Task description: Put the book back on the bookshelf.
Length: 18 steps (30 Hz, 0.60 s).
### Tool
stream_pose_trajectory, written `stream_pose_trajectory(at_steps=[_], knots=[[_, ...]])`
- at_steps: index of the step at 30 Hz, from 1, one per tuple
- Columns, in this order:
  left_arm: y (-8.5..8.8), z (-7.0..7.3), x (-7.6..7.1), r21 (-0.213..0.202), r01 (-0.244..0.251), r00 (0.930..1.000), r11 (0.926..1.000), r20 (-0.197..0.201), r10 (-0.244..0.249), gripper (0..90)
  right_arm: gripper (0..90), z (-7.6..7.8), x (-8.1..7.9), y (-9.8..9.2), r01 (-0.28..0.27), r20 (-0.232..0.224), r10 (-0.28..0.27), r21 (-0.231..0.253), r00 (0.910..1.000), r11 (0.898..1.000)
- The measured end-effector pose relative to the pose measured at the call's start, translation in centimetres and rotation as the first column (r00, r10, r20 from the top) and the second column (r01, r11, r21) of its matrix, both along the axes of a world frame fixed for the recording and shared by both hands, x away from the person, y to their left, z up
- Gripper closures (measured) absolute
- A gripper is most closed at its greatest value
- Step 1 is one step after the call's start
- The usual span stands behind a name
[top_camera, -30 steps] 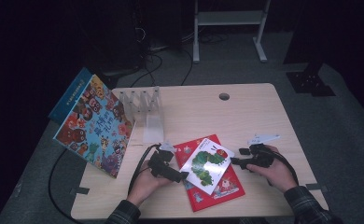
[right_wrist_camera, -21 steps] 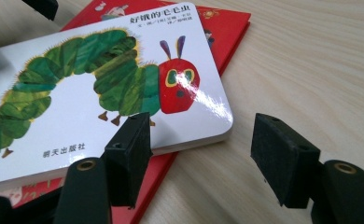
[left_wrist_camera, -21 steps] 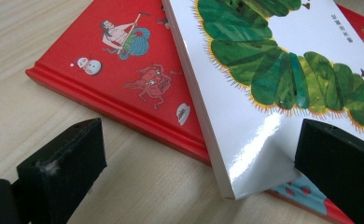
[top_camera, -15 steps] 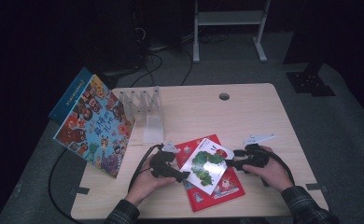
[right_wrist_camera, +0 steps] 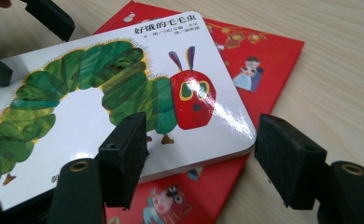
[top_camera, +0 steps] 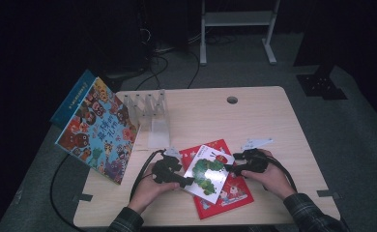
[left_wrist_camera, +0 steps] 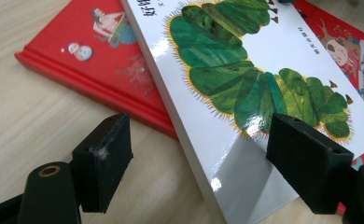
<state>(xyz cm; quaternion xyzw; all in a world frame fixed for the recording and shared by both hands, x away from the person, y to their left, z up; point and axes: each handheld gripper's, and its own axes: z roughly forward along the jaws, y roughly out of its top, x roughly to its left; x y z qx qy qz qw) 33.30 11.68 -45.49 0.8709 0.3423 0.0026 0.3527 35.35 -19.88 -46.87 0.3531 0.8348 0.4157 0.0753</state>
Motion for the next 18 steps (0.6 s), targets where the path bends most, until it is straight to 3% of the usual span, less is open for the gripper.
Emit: stream_pose_trajectory(at_steps=[6,9,12,18], knots=[[0.8,-0.2,-0.3,-0.019,-0.015,0.9995,0.9997,-0.029,0.015,20.4,33.0,0.0,0.3,1.6,-0.024,0.001,0.024,0.004,0.9997,1.0],[1.2,-0.1,-0.4,-0.009,-0.017,0.9989,0.9998,-0.043,0.017,20.0,33.0,0.0,0.4,2.4,-0.035,0.001,0.035,0.006,0.9994,0.999],[1.4,-0.1,-0.4,-0.011,-0.019,0.9978,0.9998,-0.064,0.019,20.1,33.1,0.1,0.1,2.7,-0.049,0.03,0.049,-0.018,0.9983,0.999],[1.1,-0.2,-0.5,-0.019,0.005,0.9967,0.9998,-0.081,-0.006,19.7,35.5,0.3,-1.0,2.4,-0.073,0.0,0.073,-0.022,0.9973,0.997]])
